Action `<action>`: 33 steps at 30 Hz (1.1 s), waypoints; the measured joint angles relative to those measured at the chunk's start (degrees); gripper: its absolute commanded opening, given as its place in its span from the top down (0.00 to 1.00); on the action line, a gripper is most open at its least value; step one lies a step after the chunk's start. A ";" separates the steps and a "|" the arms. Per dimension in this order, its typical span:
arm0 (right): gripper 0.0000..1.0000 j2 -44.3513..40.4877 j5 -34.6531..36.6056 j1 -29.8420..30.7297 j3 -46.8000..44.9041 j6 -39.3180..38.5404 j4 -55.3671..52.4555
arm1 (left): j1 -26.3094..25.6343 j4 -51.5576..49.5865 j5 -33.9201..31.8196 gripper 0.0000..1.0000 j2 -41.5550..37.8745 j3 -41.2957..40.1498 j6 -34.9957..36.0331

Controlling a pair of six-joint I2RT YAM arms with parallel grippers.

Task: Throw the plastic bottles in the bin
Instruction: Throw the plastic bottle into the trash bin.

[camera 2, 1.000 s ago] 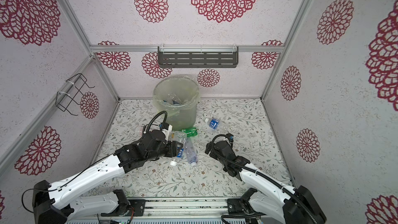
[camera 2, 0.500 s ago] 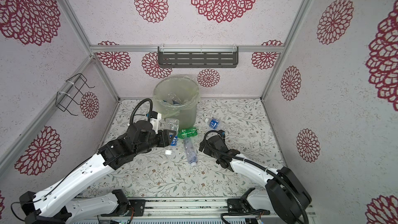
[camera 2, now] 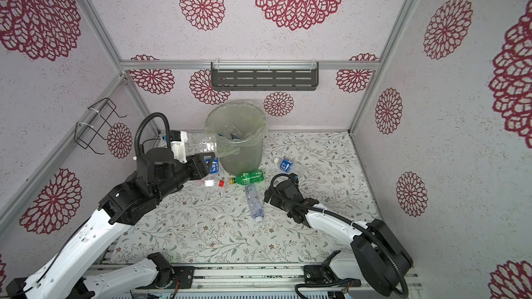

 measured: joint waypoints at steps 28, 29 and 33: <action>0.01 -5.18 0.33 0.00 -0.22 0.17 -1.55 | 15.06 0.66 9.88 0.03 40.98 42.51 2.51; 0.01 -5.88 0.42 0.00 -0.22 0.15 -1.90 | 15.37 0.04 10.67 0.03 42.07 43.34 2.49; 0.01 -9.25 0.92 0.02 -0.83 0.13 -3.08 | 15.85 -3.34 12.70 0.03 41.55 45.24 2.80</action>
